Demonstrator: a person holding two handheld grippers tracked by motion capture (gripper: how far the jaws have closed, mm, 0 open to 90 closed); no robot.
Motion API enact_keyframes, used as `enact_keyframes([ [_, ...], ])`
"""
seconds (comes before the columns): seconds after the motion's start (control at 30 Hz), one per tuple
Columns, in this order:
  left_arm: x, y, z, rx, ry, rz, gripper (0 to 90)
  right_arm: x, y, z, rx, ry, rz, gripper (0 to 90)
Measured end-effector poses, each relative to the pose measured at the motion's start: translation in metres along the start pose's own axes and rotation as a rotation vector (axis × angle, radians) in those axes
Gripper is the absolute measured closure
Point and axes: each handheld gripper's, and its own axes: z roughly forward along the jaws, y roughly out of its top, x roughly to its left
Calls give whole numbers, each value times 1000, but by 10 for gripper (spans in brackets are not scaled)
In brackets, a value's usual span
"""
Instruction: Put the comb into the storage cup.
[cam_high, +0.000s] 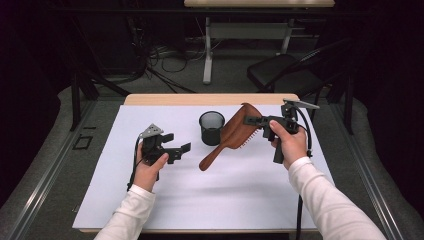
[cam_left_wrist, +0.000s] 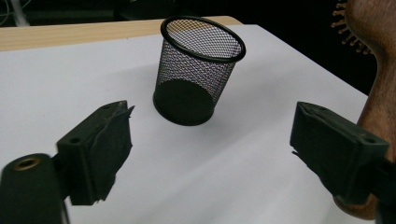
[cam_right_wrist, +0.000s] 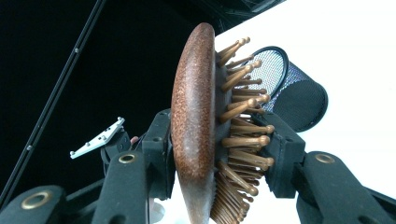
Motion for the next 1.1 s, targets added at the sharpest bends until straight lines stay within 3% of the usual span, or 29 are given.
enact_keyframes([
  [0.17, 1, -1, 0, 1, -10, 12, 30, 0, 1, -2, -6, -8, -2, 519],
  [0.43, 5, -1, 1, -9, 3, -30, 16, 2, 4, -5, -16, -13, -7, 519],
  [0.73, 8, -1, -2, 7, 61, -7, 5, 4, 9, -9, -33, -26, -15, 519],
  [1.1, 12, -1, -4, 15, 72, -17, 5, 6, 17, -13, -56, -47, -17, 519],
])
